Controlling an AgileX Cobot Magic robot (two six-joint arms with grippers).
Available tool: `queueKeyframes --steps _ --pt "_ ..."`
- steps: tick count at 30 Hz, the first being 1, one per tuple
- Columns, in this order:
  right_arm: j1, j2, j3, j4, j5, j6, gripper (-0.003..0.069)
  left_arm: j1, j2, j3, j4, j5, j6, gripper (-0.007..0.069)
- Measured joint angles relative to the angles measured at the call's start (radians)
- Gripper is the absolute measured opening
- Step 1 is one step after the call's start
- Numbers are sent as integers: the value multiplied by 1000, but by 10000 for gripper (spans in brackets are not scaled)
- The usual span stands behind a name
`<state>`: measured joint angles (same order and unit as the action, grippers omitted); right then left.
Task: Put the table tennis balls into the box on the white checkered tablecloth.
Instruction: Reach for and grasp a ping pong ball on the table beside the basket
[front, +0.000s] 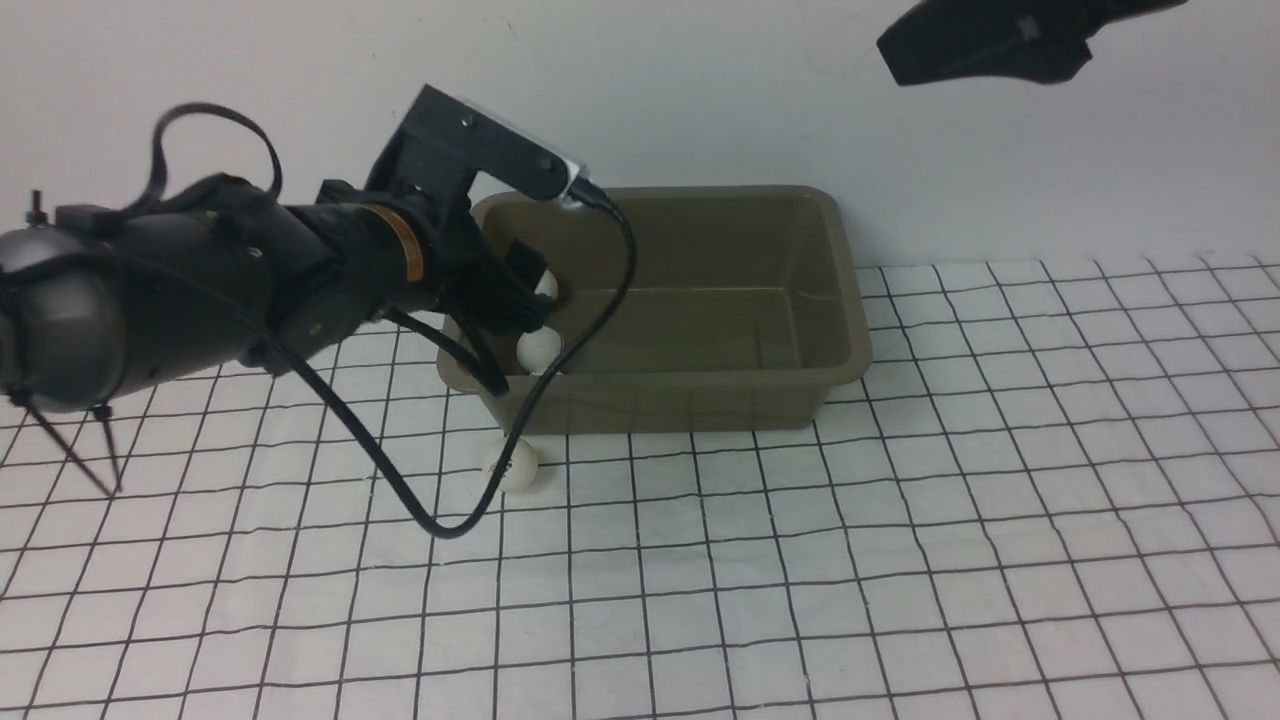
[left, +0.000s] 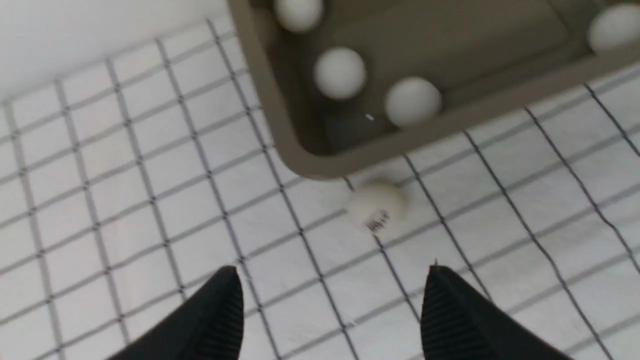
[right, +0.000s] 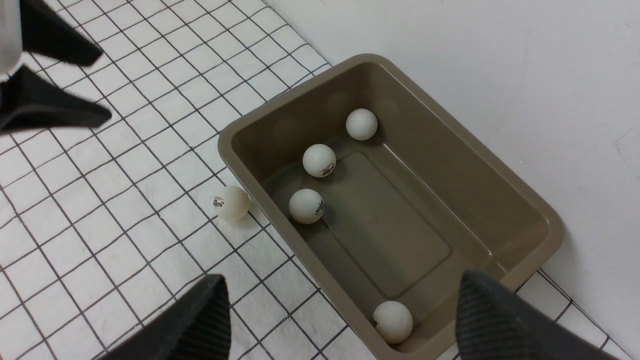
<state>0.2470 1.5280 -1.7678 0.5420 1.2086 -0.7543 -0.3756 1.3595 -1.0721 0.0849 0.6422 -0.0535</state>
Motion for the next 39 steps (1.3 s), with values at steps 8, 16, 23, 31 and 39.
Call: queueKeyframes --steps 8,16,23,31,39 --pt "0 0 0 0 8 0 547 -3 3 184 -278 -152 252 440" --pt "0 0 0 0 11 0 547 -4 153 283 -363 -526 320 510" --pt "0 0 0 0 15 0 547 -25 262 283 -367 -655 320 513" --pt "0 0 0 0 15 0 547 -65 360 290 -369 -810 320 513" --pt "0 0 0 -1 15 0 547 -84 445 290 -370 -869 312 513"
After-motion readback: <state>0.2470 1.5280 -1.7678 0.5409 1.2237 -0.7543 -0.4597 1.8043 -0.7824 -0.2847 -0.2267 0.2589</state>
